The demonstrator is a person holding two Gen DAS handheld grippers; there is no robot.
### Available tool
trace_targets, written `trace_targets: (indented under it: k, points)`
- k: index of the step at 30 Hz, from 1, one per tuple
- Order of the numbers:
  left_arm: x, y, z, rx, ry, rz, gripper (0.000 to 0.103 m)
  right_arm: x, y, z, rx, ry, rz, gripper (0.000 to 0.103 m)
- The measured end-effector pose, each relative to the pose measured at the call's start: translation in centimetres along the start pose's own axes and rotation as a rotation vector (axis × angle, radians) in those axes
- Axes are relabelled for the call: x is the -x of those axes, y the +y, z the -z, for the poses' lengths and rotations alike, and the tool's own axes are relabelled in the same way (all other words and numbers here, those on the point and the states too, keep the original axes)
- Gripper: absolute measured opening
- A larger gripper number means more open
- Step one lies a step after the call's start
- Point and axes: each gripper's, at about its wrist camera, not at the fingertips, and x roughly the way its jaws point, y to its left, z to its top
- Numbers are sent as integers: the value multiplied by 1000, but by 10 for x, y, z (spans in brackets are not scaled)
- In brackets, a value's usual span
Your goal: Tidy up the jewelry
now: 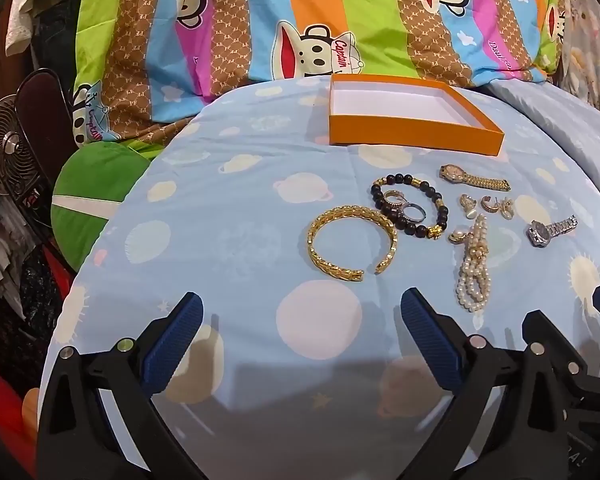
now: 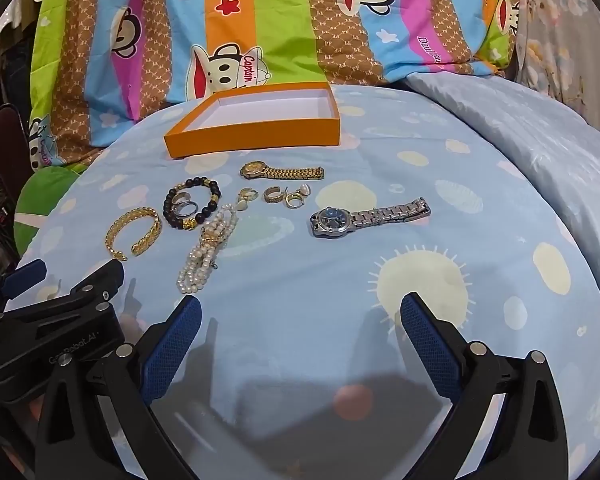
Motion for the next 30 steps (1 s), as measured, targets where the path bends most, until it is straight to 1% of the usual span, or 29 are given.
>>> trace_targets:
  k: [2,3,5,10,14,15,16,30]
  points:
    - [0,0,0,1,12,-1,97,0,1,0,-4,3,2,98]
    - [-1,0,0,3,30,7,97,1,1,1,-4,3,5,98]
    - [-2,-1,0,1,34,6,97,1,2,2,-4,0,9,98]
    - [5,-9,-3,6,14,-5,97,3,3,3,0,-10,16,98]
    - [4,-10,2,21,3,6,97,5,4,3,4,-18,29,98]
    - [4,1,1,29,-2,23,97,6,4,3,3,-21,30,98]
    - [4,2,2,32,-7,28,97,7,4,3,3,-26,30,98]
    - [14,8,1,51,-55,31,97,7,3,2,1,-31,28,98]
